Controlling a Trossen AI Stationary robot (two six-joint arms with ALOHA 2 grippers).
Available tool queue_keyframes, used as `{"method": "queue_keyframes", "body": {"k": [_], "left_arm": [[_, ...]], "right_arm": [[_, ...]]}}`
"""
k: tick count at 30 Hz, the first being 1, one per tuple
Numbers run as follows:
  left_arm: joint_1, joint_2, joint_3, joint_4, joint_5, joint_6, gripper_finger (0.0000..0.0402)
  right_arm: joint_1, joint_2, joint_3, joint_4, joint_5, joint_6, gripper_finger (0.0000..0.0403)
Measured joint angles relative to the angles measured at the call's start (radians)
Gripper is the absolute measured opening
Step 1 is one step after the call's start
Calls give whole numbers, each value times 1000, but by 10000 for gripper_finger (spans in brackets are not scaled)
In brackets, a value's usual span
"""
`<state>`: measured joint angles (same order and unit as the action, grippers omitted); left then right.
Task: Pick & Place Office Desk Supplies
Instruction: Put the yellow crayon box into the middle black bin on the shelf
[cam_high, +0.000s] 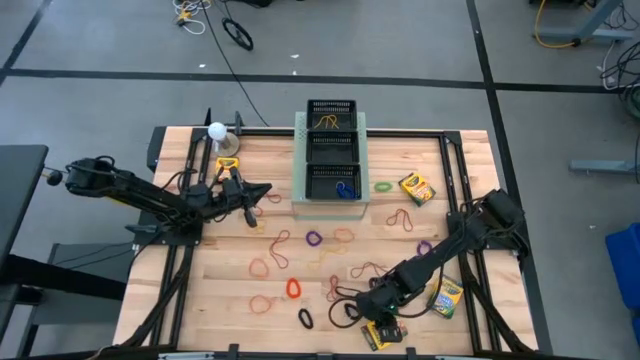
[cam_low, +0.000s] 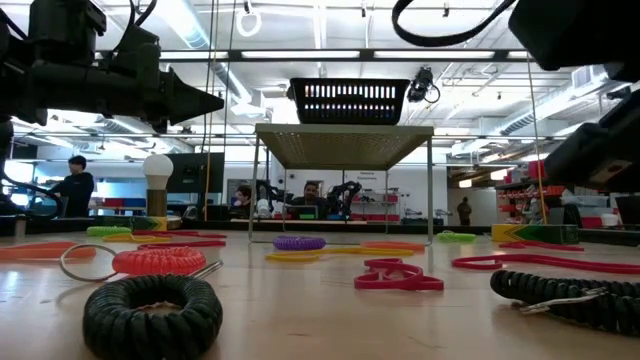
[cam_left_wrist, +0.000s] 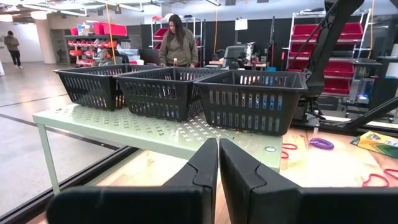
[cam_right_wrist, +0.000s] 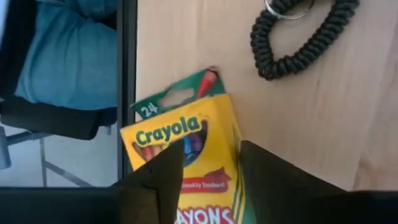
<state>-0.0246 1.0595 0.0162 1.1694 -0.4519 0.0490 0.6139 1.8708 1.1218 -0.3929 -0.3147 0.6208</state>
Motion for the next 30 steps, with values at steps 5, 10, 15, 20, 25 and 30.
{"method": "queue_keyframes", "body": {"k": [5, 10, 15, 20, 25, 30], "left_arm": [[0, 0, 0, 2, 0, 0, 23], [0, 0, 0, 1, 0, 0, 22], [0, -1, 0, 1, 0, 0, 23], [0, -1, 0, 1, 0, 0, 23], [0, -1, 0, 3, 0, 0, 23], [0, -1, 0, 1, 0, 0, 23]], "right_arm": [[-1, 15, -2, 13, -3, -9, 104], [-1, 18, -1, 7, -8, -8, 61], [-19, -25, -3, -37, 35, 0, 13], [-30, -122, -4, -123, 161, -7, 6], [-26, -240, -4, -270, 361, 19, 3], [-17, -326, -46, -251, 540, 84, 2]]}}
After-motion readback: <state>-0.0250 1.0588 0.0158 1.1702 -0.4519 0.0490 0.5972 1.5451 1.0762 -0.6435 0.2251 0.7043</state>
